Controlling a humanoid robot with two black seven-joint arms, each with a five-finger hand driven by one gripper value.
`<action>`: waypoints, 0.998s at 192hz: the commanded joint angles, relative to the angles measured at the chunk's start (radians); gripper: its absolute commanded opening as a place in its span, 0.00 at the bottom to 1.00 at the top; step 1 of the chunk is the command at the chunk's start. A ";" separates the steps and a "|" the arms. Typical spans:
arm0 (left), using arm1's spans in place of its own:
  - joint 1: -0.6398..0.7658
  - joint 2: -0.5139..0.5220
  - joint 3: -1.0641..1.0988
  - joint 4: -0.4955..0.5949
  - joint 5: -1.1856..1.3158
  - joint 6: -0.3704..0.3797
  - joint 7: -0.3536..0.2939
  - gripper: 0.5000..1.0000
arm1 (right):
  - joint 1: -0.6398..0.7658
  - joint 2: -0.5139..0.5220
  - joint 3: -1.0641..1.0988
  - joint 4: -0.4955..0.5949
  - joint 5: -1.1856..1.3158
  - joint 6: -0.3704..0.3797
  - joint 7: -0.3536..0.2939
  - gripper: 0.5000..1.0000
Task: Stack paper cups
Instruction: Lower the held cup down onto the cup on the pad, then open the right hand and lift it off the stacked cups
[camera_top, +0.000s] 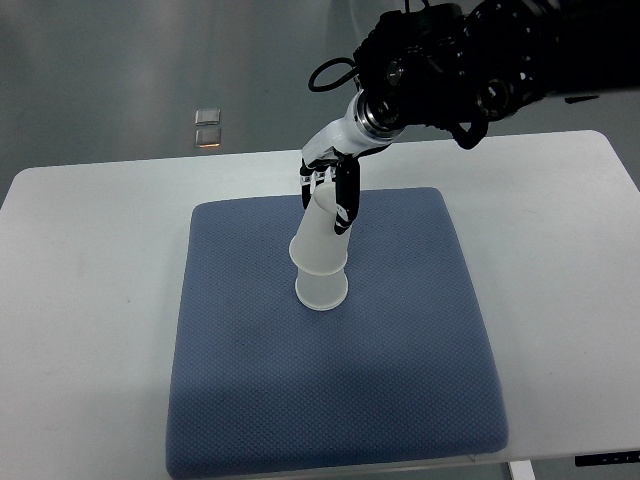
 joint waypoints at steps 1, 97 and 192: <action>0.000 0.000 0.000 0.000 0.000 0.000 0.000 1.00 | -0.016 0.000 0.000 0.000 0.002 -0.012 0.000 0.57; 0.000 0.000 0.000 0.000 0.000 0.000 0.000 1.00 | -0.099 0.000 0.000 0.000 0.004 -0.077 0.002 0.64; 0.000 0.000 0.000 0.001 0.000 0.000 0.000 1.00 | -0.131 0.000 0.002 -0.002 0.007 -0.094 0.003 0.72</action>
